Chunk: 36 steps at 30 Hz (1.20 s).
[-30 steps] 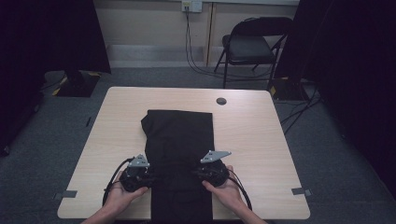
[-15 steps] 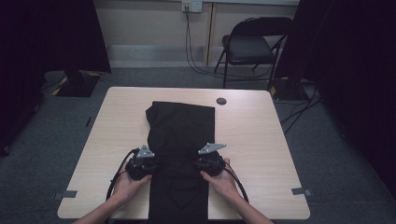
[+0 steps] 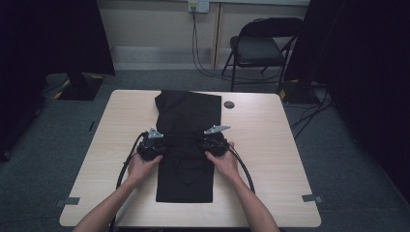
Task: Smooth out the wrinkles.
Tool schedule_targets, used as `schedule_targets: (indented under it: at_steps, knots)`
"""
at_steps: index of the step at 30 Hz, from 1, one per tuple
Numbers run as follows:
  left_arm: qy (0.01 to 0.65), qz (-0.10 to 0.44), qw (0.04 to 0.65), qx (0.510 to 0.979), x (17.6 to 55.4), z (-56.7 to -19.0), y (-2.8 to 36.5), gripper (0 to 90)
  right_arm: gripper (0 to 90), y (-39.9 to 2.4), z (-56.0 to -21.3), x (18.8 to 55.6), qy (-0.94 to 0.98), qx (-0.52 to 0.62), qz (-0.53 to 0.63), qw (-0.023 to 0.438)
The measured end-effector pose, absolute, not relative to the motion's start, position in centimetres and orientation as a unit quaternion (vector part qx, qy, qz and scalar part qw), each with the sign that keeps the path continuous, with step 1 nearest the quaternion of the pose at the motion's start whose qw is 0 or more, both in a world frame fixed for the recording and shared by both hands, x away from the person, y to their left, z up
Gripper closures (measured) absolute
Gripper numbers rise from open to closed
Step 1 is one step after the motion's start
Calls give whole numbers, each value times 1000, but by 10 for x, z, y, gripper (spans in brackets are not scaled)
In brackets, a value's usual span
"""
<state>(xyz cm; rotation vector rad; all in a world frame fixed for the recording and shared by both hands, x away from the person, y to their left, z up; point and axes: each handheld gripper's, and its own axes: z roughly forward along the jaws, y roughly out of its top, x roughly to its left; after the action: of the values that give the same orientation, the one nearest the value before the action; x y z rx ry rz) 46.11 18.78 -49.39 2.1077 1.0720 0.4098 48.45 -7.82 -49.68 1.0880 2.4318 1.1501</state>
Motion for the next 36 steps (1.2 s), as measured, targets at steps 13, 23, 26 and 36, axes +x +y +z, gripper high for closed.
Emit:
schedule_targets:
  at_steps: [13,23,26,36]
  knots:
    - [394,143,425,802,450,-471,206,646,516,-90,-479,476,820,367,424,117]
    - [399,164,460,776,478,-453,198,433,339,-87,-471,511,802,394,435,111]
    - [432,142,438,775,494,-466,193,385,332,-83,-480,519,804,399,430,98]
    - [408,125,437,792,483,-467,201,571,634,-85,-486,514,801,383,455,61]
